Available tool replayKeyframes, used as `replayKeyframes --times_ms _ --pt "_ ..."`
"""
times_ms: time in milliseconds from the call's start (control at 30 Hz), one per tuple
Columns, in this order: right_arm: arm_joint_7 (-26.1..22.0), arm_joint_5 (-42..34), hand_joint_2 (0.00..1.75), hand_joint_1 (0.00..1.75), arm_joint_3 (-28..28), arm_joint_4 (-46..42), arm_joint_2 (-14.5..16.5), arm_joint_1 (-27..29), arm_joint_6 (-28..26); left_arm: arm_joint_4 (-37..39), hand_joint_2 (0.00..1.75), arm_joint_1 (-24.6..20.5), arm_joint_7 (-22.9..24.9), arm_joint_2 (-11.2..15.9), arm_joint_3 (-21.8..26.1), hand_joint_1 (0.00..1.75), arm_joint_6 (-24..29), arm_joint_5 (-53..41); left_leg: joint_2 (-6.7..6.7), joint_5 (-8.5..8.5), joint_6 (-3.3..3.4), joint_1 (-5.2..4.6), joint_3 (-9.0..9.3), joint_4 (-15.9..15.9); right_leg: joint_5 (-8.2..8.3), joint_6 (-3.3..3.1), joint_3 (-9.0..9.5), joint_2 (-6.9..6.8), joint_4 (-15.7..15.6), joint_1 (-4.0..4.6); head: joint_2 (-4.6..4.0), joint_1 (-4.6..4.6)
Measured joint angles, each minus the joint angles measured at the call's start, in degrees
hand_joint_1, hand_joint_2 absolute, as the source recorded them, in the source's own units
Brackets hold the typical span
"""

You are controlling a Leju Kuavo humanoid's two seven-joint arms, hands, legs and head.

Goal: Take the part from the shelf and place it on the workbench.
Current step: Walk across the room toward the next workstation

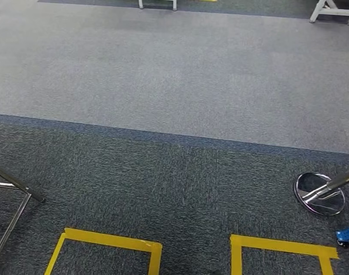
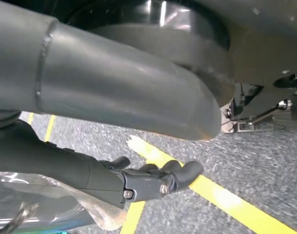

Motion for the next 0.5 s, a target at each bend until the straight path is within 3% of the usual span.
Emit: replayKeyframes --times_ms 67,100,167,200,233,300,367,400,467,500 --pt "0.0 0.1 0.00 0.00 0.0 0.0 0.0 0.0 0.0 0.0 0.00 0.0 -0.3 0.0 0.1 0.00 0.2 0.0 1.83 0.34 0.66 0.08 0.25 -0.7 -2.11 0.37 -2.00 -3.53 3.4 0.17 0.01 0.41" --pt "-0.1 0.2 0.00 0.00 0.0 0.0 0.0 -0.1 0.0 0.0 0.00 0.0 -0.9 0.0 0.2 0.00 0.4 0.1 2.84 0.34 0.85 -0.06 0.28 -0.7 -3.95 0.52 -3.76 -5.54 6.9 0.21 0.01 0.60" --pt "-0.3 0.7 0.00 0.00 0.0 0.0 0.0 -0.2 0.0 0.0 0.00 0.1 -3.1 0.1 0.5 0.00 1.3 0.3 4.93 0.30 0.98 -0.23 0.23 -0.7 -6.96 0.89 -7.32 -7.03 14.2 0.05 0.00 0.83" --pt "-0.4 0.8 0.00 0.00 0.0 0.0 0.0 -0.2 0.0 0.0 0.00 0.1 -4.3 0.2 0.8 0.00 1.7 0.5 5.92 0.26 0.96 -0.26 0.22 -0.7 -7.30 1.06 -8.11 -7.29 16.1 -0.05 0.00 0.83" --pt "-0.4 1.0 0.00 0.00 0.0 0.0 0.0 -0.1 0.1 0.0 0.00 0.0 -5.6 0.3 1.0 0.00 2.1 0.7 6.79 0.21 0.90 -0.27 0.24 -0.7 -6.43 1.19 -7.53 -7.55 15.3 -0.17 0.00 0.84" --pt "-0.4 1.0 0.00 0.00 0.0 0.0 0.0 -0.1 0.2 0.0 0.00 -0.4 -7.0 0.4 1.2 0.00 2.5 0.7 8.17 0.00 0.59 -0.28 0.46 -0.6 -3.01 1.25 -3.17 -9.18 8.1 -0.35 0.00 0.85" --pt "-0.5 0.7 0.00 0.00 0.0 0.0 0.0 -0.2 0.4 0.0 0.00 -0.6 -7.1 0.5 1.3 0.00 2.8 0.1 9.30 -0.37 -0.11 -0.57 0.71 -0.4 -1.15 0.78 0.95 -11.34 1.4 -0.16 0.00 0.79" --pt "-0.6 0.4 0.00 0.00 -0.1 0.0 0.0 -0.2 0.5 0.0 0.00 -0.6 -6.8 0.5 1.3 0.00 2.9 -0.3 9.80 -0.48 -0.48 -0.68 0.84 -0.3 -1.07 0.42 1.70 -11.82 0.1 0.02 0.00 0.71" --pt "-0.4 0.0 0.00 0.00 -0.3 0.0 0.1 -0.2 0.9 0.0 0.00 -0.7 -6.1 0.3 1.3 0.00 2.9 -1.3 10.83 -0.59 -1.15 -0.58 1.14 -0.4 -1.10 -0.41 1.66 -10.85 -0.2 0.32 0.00 0.58" --pt "-0.1 -0.1 0.00 0.00 -0.4 0.0 0.1 -0.1 1.1 0.0 0.00 -0.8 -5.7 0.1 1.3 0.00 2.9 -1.7 10.64 -0.94 -1.51 -0.40 1.26 -0.3 -0.98 -0.78 1.69 -10.26 -0.3 0.30 0.00 0.55"
